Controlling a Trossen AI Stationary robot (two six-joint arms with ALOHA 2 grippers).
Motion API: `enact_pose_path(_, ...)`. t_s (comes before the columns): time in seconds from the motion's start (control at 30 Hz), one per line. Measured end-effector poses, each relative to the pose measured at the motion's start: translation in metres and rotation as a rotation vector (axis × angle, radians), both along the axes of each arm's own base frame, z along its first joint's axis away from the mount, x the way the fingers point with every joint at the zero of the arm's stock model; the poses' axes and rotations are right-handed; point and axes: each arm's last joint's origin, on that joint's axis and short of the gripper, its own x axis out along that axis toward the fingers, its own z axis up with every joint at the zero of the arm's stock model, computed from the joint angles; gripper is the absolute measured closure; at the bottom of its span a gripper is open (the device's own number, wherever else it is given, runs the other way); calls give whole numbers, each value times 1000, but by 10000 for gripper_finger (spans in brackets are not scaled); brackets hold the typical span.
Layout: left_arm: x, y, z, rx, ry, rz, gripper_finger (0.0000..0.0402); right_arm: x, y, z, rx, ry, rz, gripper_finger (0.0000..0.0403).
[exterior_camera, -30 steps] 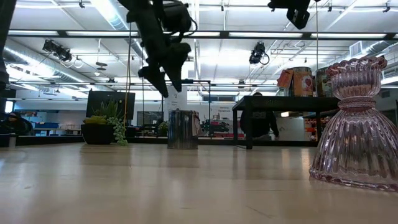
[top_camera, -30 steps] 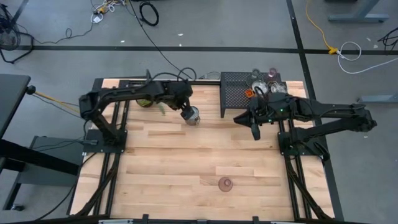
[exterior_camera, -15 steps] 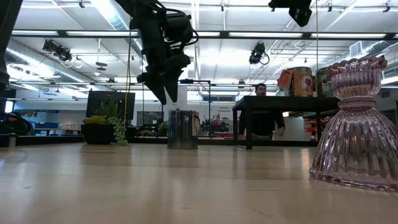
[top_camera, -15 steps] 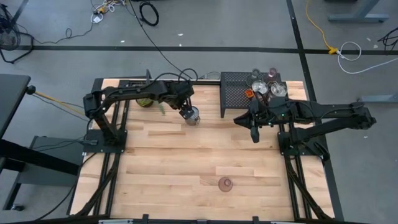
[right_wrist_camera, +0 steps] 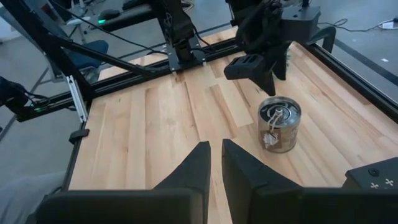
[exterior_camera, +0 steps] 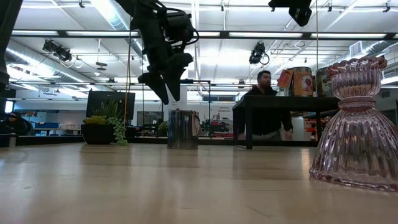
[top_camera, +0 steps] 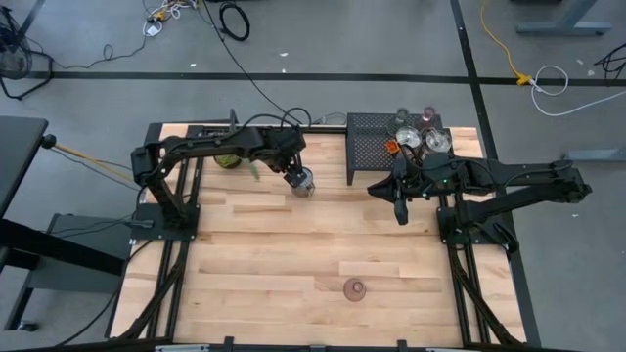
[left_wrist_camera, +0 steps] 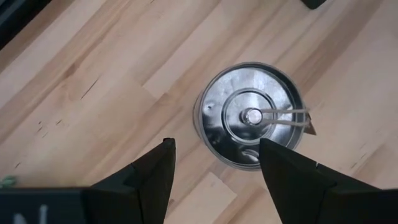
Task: Pick & Place candle stick holders
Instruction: Put the brown scented candle on the shelf
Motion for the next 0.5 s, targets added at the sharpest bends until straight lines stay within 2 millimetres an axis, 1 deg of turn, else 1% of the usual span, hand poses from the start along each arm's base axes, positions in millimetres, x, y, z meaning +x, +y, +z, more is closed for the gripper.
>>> enact_pose_path(0.1,2,1,-3,-1,8,1,168,0,0,0,0,0,0,363)
enact_pose_path(0.27,9,3,-27,-38,77,-6,168,0,0,0,0,-1,0,363)
enact_pose_path(0.5,10,9,-28,-10,69,8,169,0,0,0,0,-2,1,363)
